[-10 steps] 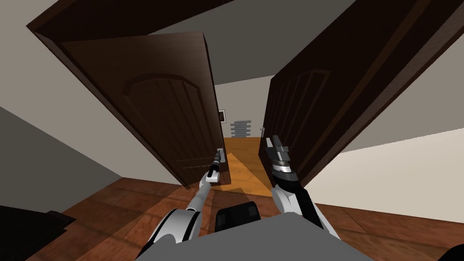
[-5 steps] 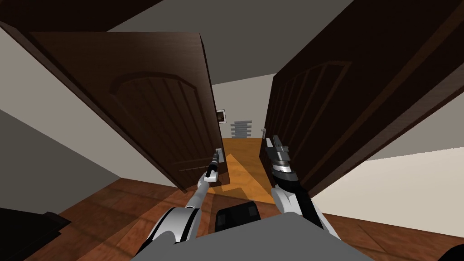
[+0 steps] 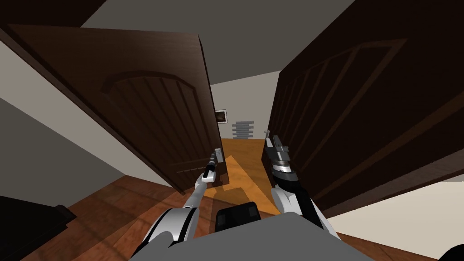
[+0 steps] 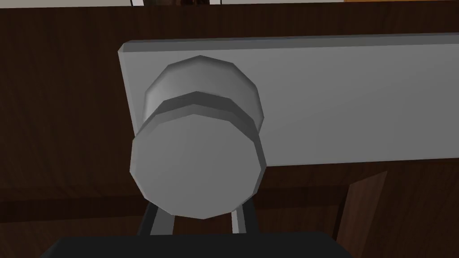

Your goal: Push the door open

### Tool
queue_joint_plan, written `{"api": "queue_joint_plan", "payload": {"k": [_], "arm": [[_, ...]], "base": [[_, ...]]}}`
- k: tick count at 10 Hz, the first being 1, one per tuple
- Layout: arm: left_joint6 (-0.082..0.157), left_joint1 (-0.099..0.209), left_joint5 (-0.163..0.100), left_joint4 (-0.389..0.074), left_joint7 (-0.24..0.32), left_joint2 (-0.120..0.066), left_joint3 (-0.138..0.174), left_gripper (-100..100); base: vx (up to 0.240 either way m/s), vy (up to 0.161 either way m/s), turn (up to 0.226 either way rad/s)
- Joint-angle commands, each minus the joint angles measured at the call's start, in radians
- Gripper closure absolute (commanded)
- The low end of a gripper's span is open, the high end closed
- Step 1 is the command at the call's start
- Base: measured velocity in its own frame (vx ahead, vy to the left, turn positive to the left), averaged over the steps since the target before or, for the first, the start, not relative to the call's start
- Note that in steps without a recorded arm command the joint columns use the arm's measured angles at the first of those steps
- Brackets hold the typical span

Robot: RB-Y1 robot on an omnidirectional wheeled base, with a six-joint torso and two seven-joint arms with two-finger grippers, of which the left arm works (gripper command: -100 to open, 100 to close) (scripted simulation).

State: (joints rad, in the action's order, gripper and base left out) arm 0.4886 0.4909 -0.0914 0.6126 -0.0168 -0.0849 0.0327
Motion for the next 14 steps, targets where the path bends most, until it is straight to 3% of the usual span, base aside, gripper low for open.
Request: {"api": "queue_joint_plan", "payload": {"k": [1,2,3,11,14], "arm": [[-0.006,0.002,-0.009,0.003,-0.008,-0.014,0.027,100],[-0.006,0.001,-0.013,0.003,-0.012,-0.019,0.039,100],[0.005,0.009,-0.011,-0.015,-0.006,-0.013,0.029,-100],[-0.004,0.014,-0.015,-0.007,-0.002,0.011,0.025,-100],[0.007,0.021,-0.016,-0.025,-0.002,0.002,0.029,-100]], "base": [[0.207,-0.142,0.154],[0.179,-0.161,0.106],[-0.055,-0.095,0.07],[-0.208,-0.035,0.021],[0.053,-0.017,-0.015]]}}
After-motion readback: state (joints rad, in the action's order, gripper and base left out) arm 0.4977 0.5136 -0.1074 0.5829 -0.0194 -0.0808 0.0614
